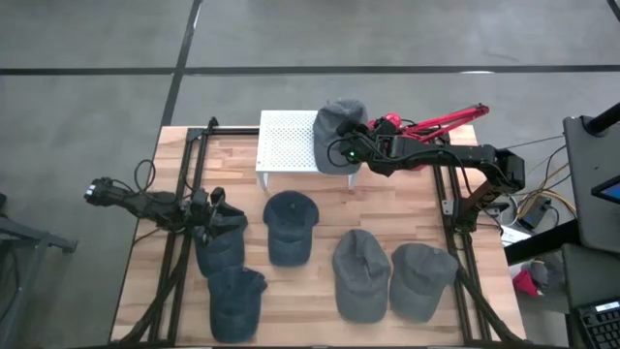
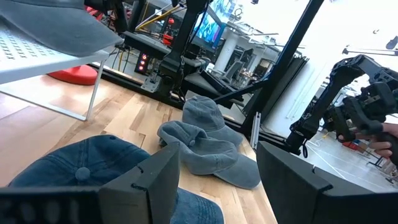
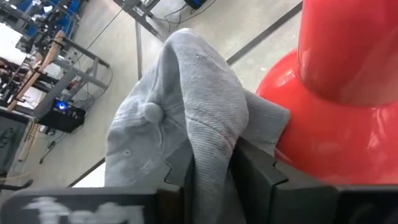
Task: Pick & Place hat
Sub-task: Put the top gray cap on the shelf, then put the gray cap on top of the gray cap on the shelf
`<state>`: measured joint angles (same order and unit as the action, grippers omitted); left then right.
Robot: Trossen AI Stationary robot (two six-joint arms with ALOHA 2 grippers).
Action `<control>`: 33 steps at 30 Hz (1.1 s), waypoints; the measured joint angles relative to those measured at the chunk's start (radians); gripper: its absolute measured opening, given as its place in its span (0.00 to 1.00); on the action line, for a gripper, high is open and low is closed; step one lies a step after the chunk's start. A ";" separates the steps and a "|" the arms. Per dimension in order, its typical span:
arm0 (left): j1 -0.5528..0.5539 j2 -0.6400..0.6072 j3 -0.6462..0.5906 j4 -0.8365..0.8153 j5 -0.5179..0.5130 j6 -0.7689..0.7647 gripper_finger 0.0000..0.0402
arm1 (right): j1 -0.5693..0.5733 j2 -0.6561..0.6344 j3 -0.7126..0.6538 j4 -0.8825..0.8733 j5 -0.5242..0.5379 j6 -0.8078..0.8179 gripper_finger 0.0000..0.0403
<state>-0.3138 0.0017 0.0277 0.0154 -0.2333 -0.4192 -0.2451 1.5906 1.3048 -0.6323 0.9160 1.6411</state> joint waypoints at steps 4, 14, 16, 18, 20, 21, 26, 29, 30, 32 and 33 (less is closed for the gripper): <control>0.000 0.000 0.000 0.000 0.000 0.000 0.54 | 0.000 -0.005 0.000 0.000 -0.001 -0.001 0.29; 0.000 0.000 0.000 0.000 0.000 0.000 0.54 | 0.001 -0.032 0.000 -0.016 -0.017 -0.050 0.41; 0.000 0.000 0.000 0.000 0.000 0.000 0.54 | 0.002 -0.045 0.000 -0.016 -0.035 -0.110 0.42; 0.000 0.000 0.000 0.000 0.000 0.000 0.54 | 0.003 -0.064 0.000 -0.016 -0.053 -0.170 0.43; 0.000 0.000 0.000 0.000 0.000 0.000 0.54 | 0.003 -0.086 0.000 -0.016 -0.082 -0.238 0.44; 0.000 0.000 0.000 0.000 0.000 0.000 0.54 | 0.003 -0.097 0.000 -0.016 -0.105 -0.281 0.44; 0.000 0.000 0.000 0.000 0.000 0.000 0.54 | 0.010 -0.163 0.000 -0.025 -0.276 -0.520 0.42; 0.000 0.000 0.000 0.000 0.000 0.000 0.54 | 0.012 -0.200 0.000 -0.069 -0.423 -0.606 0.40; 0.000 0.000 0.000 0.000 0.000 0.000 0.54 | 0.013 -0.212 0.000 -0.091 -0.474 -0.626 0.40; 0.000 0.000 0.000 0.000 0.000 0.000 0.54 | 0.014 -0.234 0.000 -0.145 -0.581 -0.661 0.39; 0.000 0.000 0.000 0.000 0.000 0.001 0.54 | 0.014 -0.245 0.000 -0.181 -0.641 -0.671 0.38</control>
<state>-0.3138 0.0017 0.0277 0.0151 -0.2333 -0.4187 -0.2314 1.3451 1.3052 -0.8133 0.2753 0.9703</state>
